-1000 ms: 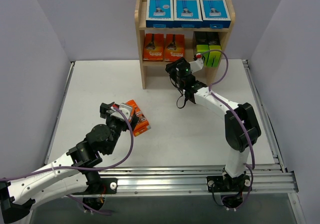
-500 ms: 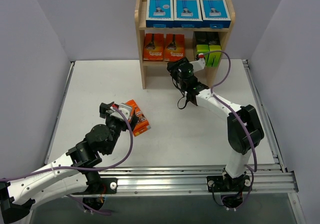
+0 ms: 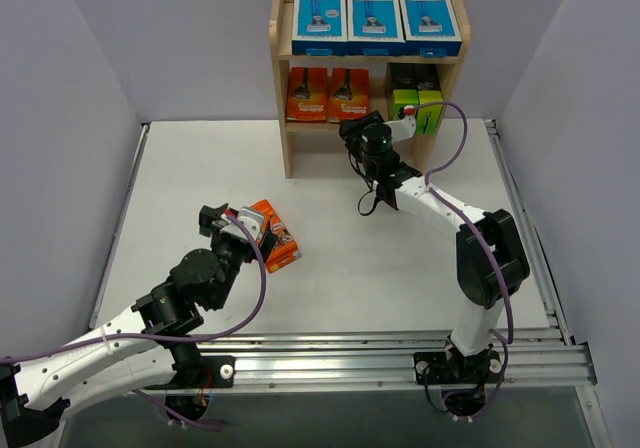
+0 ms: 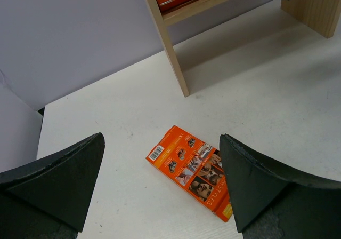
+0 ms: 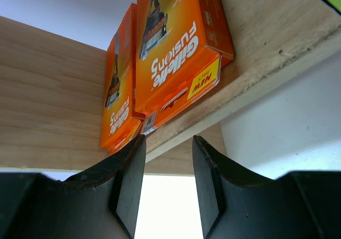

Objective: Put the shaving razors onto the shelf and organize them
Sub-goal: Place the shaving razor onto shelf

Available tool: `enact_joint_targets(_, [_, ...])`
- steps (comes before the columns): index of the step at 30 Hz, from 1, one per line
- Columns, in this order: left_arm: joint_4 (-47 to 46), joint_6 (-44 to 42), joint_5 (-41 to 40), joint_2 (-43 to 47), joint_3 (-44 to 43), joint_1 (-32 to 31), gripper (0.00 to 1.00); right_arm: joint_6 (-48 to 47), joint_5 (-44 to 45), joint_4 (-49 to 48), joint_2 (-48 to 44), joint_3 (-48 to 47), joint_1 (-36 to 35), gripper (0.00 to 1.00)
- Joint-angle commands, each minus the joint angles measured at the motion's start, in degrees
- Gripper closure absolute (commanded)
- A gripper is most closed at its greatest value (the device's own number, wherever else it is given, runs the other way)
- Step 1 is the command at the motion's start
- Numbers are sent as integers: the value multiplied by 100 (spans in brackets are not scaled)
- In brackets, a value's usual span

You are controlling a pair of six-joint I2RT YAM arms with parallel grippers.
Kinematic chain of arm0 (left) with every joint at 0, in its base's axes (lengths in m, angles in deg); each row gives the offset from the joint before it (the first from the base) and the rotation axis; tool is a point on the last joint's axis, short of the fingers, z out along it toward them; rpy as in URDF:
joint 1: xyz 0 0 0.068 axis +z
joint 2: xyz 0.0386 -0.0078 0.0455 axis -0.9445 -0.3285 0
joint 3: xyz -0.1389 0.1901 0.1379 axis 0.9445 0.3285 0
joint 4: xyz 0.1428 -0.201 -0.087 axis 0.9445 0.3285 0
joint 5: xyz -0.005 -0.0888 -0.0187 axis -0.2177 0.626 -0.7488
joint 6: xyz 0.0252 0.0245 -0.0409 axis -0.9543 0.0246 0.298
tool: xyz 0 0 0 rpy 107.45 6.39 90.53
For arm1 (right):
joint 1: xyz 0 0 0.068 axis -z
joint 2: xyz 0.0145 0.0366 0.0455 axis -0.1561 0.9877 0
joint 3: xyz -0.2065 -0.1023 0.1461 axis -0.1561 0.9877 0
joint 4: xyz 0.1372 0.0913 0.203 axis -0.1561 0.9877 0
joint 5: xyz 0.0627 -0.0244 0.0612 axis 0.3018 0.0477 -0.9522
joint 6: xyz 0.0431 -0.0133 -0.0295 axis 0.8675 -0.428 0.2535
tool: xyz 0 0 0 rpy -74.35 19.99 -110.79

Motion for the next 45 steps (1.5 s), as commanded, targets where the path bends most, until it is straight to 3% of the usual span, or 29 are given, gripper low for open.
enact_joint_targets(1, [-264, -42, 84, 11, -43, -15, 2, 73, 124, -292, -151, -247, 54, 64])
enact_joint_targets(13, [-264, -165, 172, -7, -26, -59, 0, 205, 63, -344, 16, -352, 186, 66])
enact_joint_targets(15, [-264, -200, 180, -16, -25, -76, 6, 223, 62, -336, 24, -370, 186, 66])
enact_joint_targets(29, [-255, -235, 198, -16, -25, -112, 9, 381, -113, -292, 200, -396, 265, 71])
enact_joint_targets(41, [-264, -262, 207, -7, -17, -112, 9, 442, -140, -274, 253, -423, 300, 83])
enact_joint_targets(45, [-255, -271, 207, 2, -17, -121, 9, 478, -149, -292, 271, -432, 300, 91])
